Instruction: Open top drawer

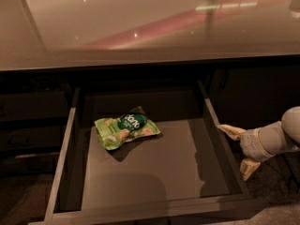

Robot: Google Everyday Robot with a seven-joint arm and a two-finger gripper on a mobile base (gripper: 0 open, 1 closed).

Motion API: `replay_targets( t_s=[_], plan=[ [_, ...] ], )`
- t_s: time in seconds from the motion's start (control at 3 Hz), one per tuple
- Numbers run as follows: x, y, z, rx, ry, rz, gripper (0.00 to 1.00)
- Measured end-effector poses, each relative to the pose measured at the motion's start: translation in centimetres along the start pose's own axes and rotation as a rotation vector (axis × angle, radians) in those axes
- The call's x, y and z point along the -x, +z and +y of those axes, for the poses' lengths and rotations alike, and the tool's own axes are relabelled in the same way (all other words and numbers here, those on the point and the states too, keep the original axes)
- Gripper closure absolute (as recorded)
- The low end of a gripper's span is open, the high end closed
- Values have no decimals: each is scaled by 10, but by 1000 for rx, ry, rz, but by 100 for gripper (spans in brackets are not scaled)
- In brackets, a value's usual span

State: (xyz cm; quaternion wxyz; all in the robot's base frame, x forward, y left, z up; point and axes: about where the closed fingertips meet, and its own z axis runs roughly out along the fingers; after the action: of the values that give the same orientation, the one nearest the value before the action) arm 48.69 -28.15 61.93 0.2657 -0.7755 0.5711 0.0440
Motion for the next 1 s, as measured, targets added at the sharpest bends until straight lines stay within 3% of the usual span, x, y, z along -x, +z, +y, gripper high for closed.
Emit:
replay_targets(
  t_s=[1.0],
  plan=[
    [3, -3, -15, 10, 8, -25, 0]
  ],
)
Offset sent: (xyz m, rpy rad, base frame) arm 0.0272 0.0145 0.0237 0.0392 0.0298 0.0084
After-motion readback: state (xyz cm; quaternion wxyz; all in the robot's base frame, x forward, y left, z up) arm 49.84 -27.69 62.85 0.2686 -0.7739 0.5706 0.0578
